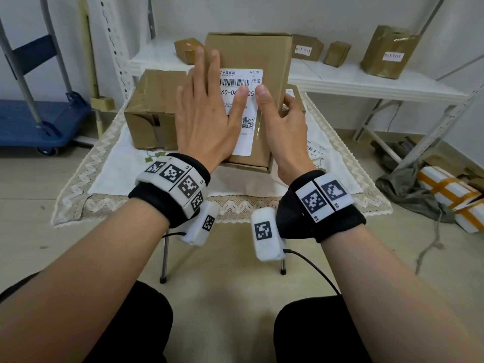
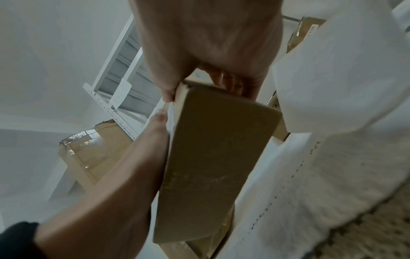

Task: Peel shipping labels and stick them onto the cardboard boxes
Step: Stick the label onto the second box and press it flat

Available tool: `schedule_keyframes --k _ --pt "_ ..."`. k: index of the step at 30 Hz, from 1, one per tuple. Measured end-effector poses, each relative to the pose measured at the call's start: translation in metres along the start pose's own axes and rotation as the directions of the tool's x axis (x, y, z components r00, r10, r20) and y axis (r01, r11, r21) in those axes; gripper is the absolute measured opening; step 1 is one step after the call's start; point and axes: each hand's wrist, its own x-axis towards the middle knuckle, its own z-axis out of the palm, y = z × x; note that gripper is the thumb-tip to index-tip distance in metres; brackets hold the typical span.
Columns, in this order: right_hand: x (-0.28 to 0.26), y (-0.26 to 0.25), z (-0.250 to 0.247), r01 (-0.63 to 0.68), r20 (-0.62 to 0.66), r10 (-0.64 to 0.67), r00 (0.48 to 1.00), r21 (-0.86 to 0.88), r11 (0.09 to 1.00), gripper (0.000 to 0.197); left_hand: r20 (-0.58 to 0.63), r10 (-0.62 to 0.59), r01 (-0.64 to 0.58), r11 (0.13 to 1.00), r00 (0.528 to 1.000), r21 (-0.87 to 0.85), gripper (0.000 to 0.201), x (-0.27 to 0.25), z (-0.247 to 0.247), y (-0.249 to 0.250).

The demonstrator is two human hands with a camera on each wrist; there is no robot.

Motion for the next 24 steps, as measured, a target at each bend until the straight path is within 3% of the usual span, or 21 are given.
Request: schedule_keyframes --k 3,7,13,17,24 --pt "0.001 -0.002 -0.001 0.017 0.01 -0.017 1.0 -0.002 1.0 0.067 -0.031 -0.024 0.023 0.999 0.999 -0.025 0.079 0.003 -0.001 -0.003" --pt "0.003 -0.004 -0.004 0.032 0.029 -0.032 0.999 -0.003 0.999 0.06 -0.053 -0.054 0.053 0.998 0.997 -0.029 0.079 0.006 -0.003 -0.008" --pt "0.003 -0.005 -0.007 0.033 0.039 -0.033 0.999 0.004 0.999 0.065 -0.059 -0.105 0.103 0.994 0.993 -0.045 0.076 0.008 -0.007 -0.015" --pt "0.004 -0.003 -0.009 0.01 0.045 -0.011 0.999 0.013 1.0 0.082 -0.062 -0.133 0.131 0.991 0.989 -0.035 0.075 0.011 -0.007 -0.021" --pt "0.005 0.0 -0.006 0.029 -0.018 -0.03 0.999 -0.06 0.998 0.094 -0.079 -0.115 0.112 0.993 0.99 -0.041 0.074 0.012 -0.009 -0.019"
